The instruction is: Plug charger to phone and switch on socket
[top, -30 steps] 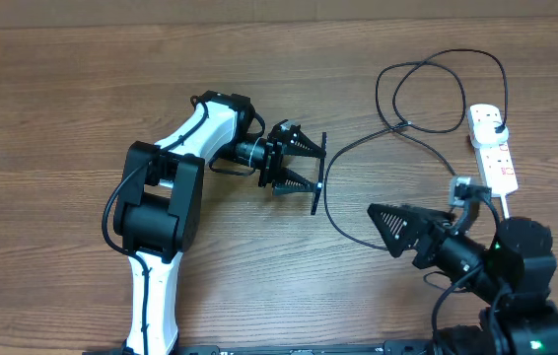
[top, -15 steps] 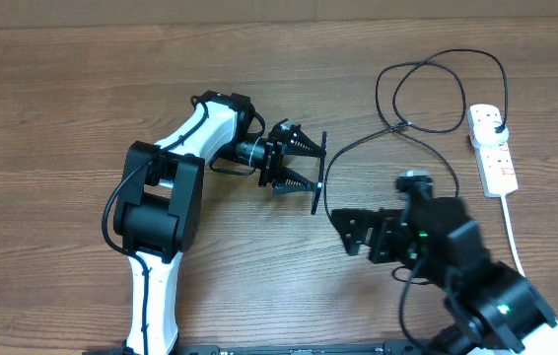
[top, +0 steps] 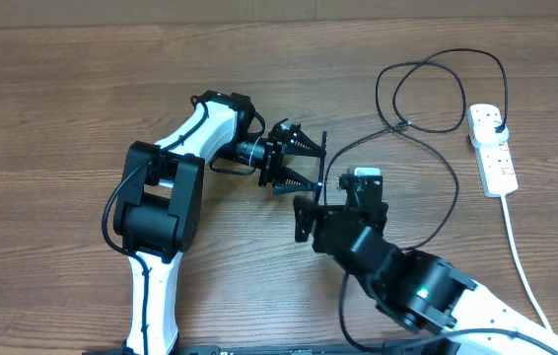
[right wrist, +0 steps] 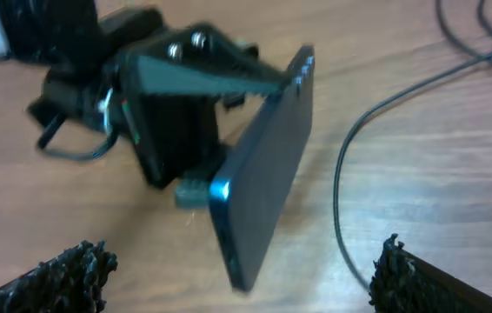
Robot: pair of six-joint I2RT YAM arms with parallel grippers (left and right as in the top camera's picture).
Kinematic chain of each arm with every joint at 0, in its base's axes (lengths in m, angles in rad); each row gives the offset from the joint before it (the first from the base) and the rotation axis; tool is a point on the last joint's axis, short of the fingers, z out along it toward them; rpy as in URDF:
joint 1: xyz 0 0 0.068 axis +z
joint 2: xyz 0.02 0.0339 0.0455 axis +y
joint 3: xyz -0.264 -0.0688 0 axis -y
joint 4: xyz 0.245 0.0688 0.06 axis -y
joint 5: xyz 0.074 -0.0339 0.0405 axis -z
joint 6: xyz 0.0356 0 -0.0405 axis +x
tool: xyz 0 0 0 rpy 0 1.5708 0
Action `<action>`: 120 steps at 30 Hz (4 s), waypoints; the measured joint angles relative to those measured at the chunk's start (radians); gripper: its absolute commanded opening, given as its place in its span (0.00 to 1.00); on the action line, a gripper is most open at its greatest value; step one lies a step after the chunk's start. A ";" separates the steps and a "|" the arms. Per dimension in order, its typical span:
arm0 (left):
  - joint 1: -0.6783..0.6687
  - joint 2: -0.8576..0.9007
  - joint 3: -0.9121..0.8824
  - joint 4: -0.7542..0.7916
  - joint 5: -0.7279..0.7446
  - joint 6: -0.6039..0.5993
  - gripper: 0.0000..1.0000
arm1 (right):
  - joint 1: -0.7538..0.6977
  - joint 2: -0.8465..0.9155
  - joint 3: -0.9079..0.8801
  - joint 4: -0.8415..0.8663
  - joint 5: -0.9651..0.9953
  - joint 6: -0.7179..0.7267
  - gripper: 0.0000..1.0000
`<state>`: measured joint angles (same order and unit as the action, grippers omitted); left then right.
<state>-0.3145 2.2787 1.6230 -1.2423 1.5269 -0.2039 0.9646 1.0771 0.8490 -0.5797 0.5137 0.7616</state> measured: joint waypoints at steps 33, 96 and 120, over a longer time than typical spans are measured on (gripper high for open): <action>0.000 0.000 0.000 0.001 0.000 0.000 0.54 | 0.006 0.293 0.001 0.183 0.119 0.019 0.83; 0.005 0.000 0.000 0.013 0.004 0.000 0.56 | -0.003 0.293 0.001 0.150 0.197 -0.066 0.04; 0.044 -0.008 0.018 -0.015 -0.084 0.047 0.86 | -0.061 0.176 0.001 0.002 0.128 -0.026 0.04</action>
<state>-0.2707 2.2704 1.6405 -1.2575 1.4425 -0.1574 0.9035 1.2533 0.8497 -0.5777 0.6418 0.7361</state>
